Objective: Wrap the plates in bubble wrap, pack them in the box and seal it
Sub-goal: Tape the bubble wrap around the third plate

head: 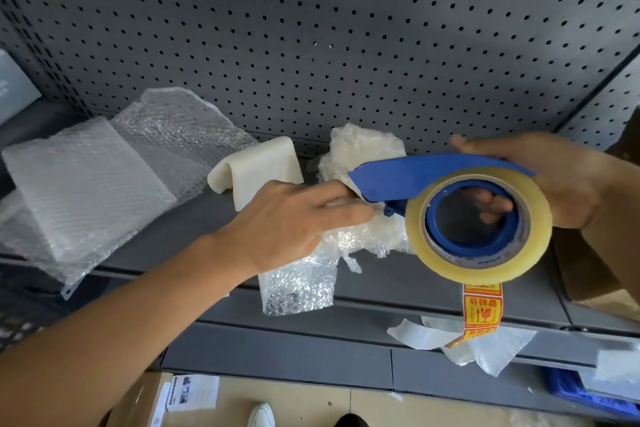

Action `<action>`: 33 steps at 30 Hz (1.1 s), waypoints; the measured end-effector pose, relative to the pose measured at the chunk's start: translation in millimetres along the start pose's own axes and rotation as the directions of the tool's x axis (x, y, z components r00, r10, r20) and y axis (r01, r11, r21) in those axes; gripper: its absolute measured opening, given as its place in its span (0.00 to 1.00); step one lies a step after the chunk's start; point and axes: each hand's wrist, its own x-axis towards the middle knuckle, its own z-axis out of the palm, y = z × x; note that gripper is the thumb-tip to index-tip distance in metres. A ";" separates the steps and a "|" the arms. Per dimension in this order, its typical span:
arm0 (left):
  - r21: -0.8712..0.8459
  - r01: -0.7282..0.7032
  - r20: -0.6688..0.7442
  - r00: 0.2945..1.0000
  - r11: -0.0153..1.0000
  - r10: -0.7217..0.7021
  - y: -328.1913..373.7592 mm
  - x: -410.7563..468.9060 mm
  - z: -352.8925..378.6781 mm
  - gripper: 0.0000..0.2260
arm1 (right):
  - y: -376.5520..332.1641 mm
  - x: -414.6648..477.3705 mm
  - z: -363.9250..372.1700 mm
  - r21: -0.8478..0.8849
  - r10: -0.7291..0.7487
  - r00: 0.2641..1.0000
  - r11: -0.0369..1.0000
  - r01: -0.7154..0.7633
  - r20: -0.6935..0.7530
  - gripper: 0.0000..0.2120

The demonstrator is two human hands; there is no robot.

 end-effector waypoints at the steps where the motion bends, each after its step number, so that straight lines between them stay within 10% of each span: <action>1: 0.000 0.005 -0.008 1.000 1.000 -0.005 -0.3 -1.0 0.7 0.29 | -1.4 -0.6 -0.4 -0.007 -0.005 1.000 1.000 0.005 -0.005 0.25; 15: -0.001 0.216 -0.002 0.976 0.976 -0.216 24.9 -19.0 26.8 0.35 | -18.1 1.5 13.1 0.187 -0.157 0.932 0.956 0.227 -0.328 0.18; 33: 0.007 0.264 -0.022 0.964 0.964 -0.264 9.6 -22.6 41.2 0.35 | 3.5 4.9 25.4 0.358 -0.061 0.992 0.929 0.098 -0.112 0.20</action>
